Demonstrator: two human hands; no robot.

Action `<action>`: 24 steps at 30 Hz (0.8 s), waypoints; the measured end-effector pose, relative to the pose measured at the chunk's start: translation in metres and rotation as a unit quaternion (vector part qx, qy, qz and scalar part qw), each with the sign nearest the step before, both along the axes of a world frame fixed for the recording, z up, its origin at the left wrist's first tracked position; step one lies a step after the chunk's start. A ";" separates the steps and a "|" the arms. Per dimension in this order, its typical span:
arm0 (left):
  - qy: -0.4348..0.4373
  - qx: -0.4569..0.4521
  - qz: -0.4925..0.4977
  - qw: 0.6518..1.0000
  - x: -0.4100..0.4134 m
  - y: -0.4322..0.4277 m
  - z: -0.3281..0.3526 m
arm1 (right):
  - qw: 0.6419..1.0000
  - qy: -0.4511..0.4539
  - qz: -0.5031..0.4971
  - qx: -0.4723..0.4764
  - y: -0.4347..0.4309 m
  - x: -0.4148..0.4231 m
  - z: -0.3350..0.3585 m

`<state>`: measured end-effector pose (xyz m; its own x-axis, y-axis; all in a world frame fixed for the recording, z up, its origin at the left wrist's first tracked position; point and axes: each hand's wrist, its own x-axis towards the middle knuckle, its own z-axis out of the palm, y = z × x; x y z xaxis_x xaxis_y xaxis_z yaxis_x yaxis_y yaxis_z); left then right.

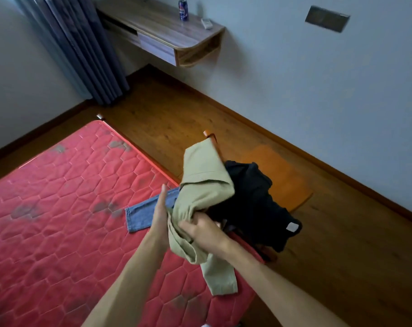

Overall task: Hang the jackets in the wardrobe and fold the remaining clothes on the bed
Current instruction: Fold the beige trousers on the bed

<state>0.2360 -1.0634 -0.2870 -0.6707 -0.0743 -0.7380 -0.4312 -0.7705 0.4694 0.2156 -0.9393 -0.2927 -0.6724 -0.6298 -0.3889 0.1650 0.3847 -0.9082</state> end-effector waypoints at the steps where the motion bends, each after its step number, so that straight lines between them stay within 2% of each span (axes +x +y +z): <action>1: -0.004 -0.016 -0.020 1.000 0.007 -0.008 0.002 | 1.000 -0.015 0.020 0.007 0.000 0.005 0.000; 4: -0.051 -0.099 -0.064 0.992 0.033 -0.031 0.008 | 0.995 -0.084 0.043 0.020 0.004 0.009 0.001; 7: -0.079 -0.176 -0.051 0.980 0.061 -0.048 0.014 | 0.996 -0.077 0.042 0.018 -0.001 0.016 0.001; 11: -0.027 -0.188 -0.017 0.982 0.109 -0.074 0.022 | 0.996 -0.047 0.068 0.015 -0.026 0.032 0.015; 15: 0.006 -0.197 0.000 0.980 0.161 -0.097 0.038 | 0.981 -0.038 0.190 -0.004 -0.052 0.049 0.046; 16: 0.005 -0.202 0.009 0.979 0.174 -0.100 0.043 | 0.975 -0.059 0.213 -0.024 -0.059 0.053 0.053; 18: -0.003 -0.227 0.029 0.973 0.200 -0.109 0.052 | 0.975 -0.125 0.181 -0.041 -0.079 0.057 0.065; 20: -0.002 -0.275 0.038 0.961 0.225 -0.117 0.063 | 0.975 -0.174 0.135 0.009 -0.100 0.059 0.076; 22: 0.018 -0.320 0.026 0.947 0.242 -0.119 0.075 | 0.961 -0.221 0.146 0.082 -0.122 0.072 0.082; 24: 0.036 -0.365 -0.010 0.930 0.250 -0.117 0.084 | 0.949 -0.256 0.150 0.106 -0.139 0.098 0.084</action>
